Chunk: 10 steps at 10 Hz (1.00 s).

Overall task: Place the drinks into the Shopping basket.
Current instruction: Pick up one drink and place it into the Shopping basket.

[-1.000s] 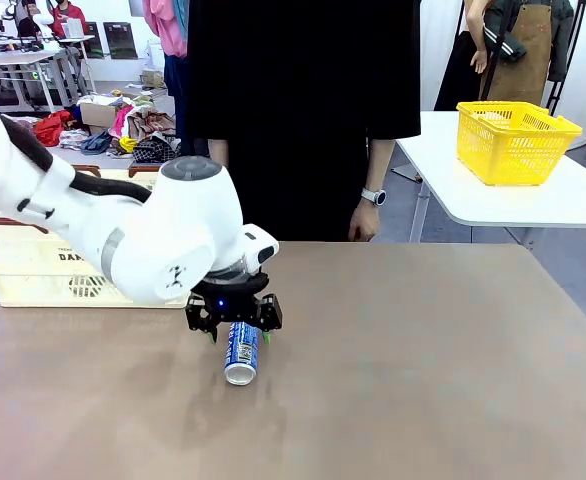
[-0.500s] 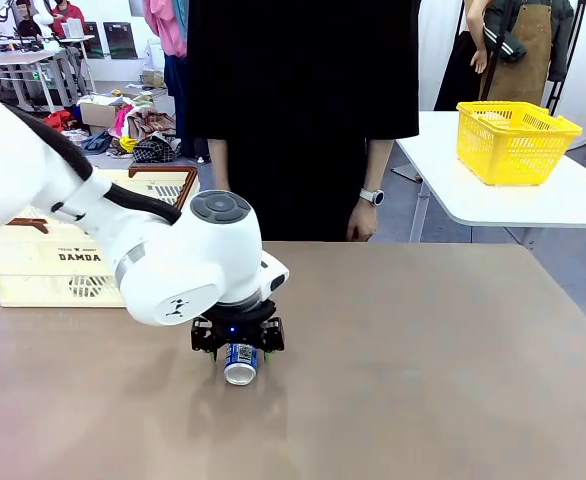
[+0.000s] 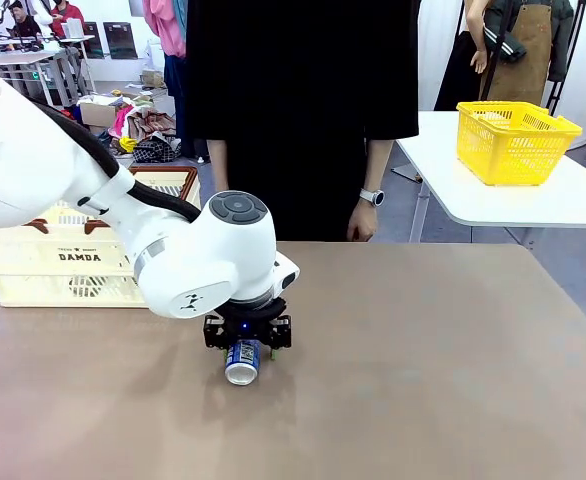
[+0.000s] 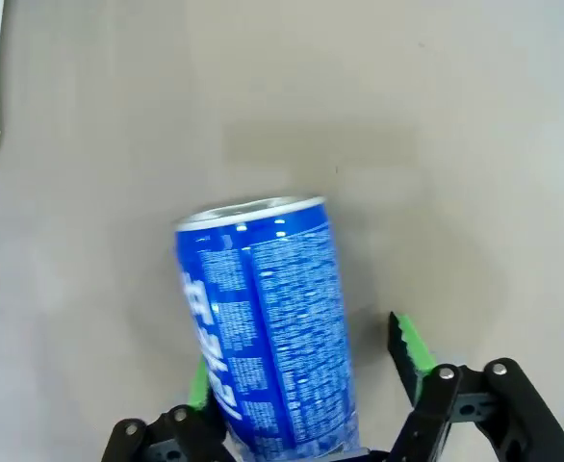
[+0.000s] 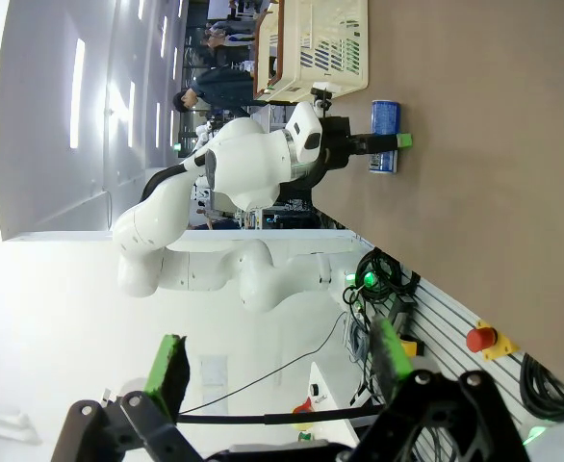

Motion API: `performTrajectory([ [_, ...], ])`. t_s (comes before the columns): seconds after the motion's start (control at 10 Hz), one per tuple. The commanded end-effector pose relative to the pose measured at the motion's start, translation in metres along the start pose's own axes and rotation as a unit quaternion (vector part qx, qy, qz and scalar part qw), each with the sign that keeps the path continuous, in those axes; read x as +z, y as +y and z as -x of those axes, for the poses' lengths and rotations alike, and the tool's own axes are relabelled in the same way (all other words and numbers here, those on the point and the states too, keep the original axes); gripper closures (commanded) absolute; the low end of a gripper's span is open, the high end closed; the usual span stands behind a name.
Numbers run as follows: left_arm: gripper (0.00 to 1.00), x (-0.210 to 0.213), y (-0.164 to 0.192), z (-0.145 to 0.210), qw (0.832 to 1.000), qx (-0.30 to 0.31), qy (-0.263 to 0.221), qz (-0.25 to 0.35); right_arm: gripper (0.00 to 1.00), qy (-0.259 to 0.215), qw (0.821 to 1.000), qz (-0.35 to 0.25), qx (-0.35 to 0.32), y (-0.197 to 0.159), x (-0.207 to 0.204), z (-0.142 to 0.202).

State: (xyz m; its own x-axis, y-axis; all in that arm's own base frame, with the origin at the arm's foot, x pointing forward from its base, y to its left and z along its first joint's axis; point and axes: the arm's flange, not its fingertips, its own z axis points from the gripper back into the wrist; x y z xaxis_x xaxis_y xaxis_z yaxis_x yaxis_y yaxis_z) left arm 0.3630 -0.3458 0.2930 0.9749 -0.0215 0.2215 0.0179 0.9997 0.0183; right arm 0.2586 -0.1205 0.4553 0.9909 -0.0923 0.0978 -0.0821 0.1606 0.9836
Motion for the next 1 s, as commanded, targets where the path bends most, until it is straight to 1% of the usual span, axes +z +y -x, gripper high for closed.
performTrajectory([
  [0.0,1.00,-0.006,-0.003,0.000,1.000,0.010,-0.011,-0.023,0.00,-0.006,1.000,-0.009,-0.009,0.007,-0.001,-0.003],
  [0.6,1.00,0.002,0.002,-0.001,1.000,0.003,-0.013,-0.024,0.00,-0.006,1.000,-0.009,-0.009,0.007,-0.001,-0.003],
  [0.7,1.00,0.013,0.005,-0.003,0.999,-0.002,-0.021,-0.031,0.00,-0.006,1.000,-0.009,-0.009,0.007,-0.001,-0.003],
  [0.9,1.00,0.059,0.021,-0.013,0.999,-0.020,-0.028,-0.010,0.00,-0.006,1.000,-0.009,-0.009,0.007,-0.001,-0.003],
])
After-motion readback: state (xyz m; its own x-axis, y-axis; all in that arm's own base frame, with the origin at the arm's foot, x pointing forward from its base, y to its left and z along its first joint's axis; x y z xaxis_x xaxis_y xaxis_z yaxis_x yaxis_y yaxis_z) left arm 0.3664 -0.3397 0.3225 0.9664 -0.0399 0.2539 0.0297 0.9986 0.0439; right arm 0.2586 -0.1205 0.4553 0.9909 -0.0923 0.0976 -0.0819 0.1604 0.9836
